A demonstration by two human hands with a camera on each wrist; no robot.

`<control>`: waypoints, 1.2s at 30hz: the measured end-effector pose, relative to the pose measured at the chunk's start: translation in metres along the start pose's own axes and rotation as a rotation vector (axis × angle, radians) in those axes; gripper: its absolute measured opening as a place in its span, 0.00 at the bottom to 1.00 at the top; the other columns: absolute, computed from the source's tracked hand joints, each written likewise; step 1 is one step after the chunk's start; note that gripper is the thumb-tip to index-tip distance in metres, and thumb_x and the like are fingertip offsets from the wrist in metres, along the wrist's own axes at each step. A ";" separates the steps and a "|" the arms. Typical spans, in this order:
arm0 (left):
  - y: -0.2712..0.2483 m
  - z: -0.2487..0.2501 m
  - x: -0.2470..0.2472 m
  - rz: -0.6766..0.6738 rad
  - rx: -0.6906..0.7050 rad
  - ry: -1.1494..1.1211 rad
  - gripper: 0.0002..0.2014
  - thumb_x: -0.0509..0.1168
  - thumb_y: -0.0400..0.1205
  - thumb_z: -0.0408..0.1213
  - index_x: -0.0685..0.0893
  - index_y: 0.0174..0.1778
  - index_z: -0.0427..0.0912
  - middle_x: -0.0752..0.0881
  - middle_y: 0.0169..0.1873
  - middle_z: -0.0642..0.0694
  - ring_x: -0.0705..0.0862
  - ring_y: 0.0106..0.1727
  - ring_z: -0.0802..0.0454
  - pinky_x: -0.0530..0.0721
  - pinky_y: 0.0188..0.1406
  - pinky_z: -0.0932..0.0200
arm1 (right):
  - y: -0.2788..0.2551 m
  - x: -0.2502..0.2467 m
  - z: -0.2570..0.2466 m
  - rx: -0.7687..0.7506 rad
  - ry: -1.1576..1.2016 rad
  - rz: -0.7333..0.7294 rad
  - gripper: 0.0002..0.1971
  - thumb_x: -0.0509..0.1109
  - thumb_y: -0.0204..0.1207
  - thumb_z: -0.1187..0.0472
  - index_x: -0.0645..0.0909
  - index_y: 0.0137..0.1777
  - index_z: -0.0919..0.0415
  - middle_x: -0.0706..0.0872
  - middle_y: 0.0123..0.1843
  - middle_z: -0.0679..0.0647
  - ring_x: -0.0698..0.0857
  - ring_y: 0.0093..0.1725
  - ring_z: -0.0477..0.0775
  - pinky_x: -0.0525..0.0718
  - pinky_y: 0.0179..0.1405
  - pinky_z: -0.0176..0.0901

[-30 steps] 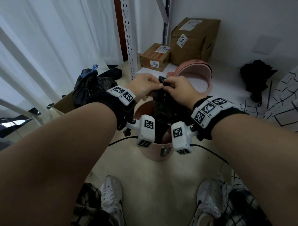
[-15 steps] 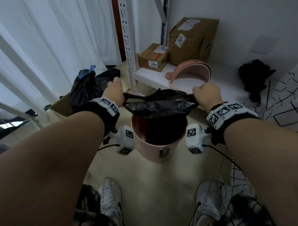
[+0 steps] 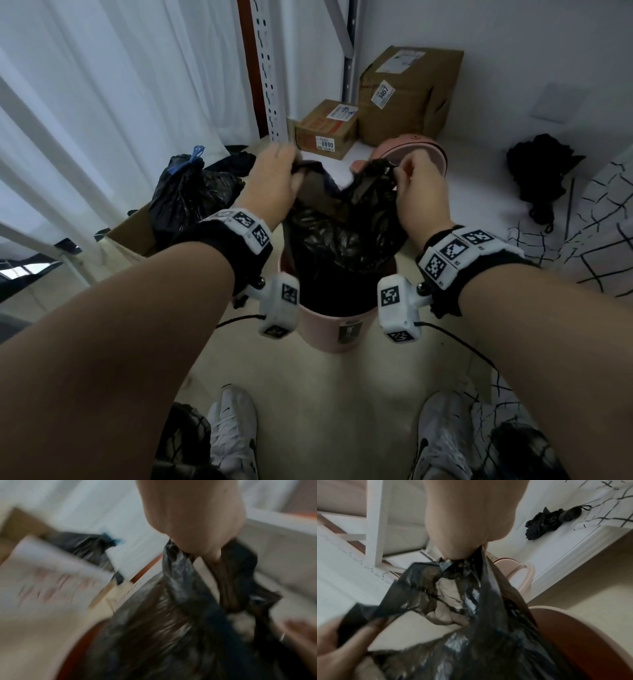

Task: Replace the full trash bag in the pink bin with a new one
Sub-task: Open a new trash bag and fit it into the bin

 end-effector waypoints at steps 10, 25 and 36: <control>-0.016 -0.030 0.051 -0.521 -0.259 0.064 0.14 0.58 0.84 0.33 0.78 0.61 0.29 0.82 0.56 0.33 0.81 0.58 0.36 0.77 0.55 0.50 | -0.011 0.046 0.040 0.011 -0.378 -0.584 0.07 0.64 0.78 0.64 0.72 0.53 0.63 0.79 0.58 0.67 0.79 0.57 0.65 0.73 0.51 0.49; -0.004 -0.087 0.075 -0.331 -0.504 -0.030 0.13 0.55 0.86 0.40 0.76 0.56 0.34 0.83 0.49 0.35 0.81 0.50 0.38 0.76 0.47 0.50 | -0.006 0.072 0.038 -0.390 -0.375 -0.626 0.13 0.61 0.76 0.71 0.71 0.60 0.65 0.75 0.61 0.66 0.81 0.54 0.67 0.80 0.53 0.60; -0.015 -0.078 0.073 -0.325 -0.464 -0.176 0.12 0.55 0.81 0.20 0.82 0.44 0.38 0.82 0.51 0.35 0.80 0.53 0.41 0.77 0.54 0.55 | -0.001 0.081 0.062 -0.290 -0.701 -0.564 0.14 0.62 0.78 0.57 0.81 0.58 0.62 0.76 0.65 0.63 0.72 0.67 0.66 0.70 0.63 0.54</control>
Point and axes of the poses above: each hand's wrist, its own y-axis towards the middle knuckle, its own x-axis out of the palm, z = x × y, the point moved 3 cm from there along y, towards the middle knuckle
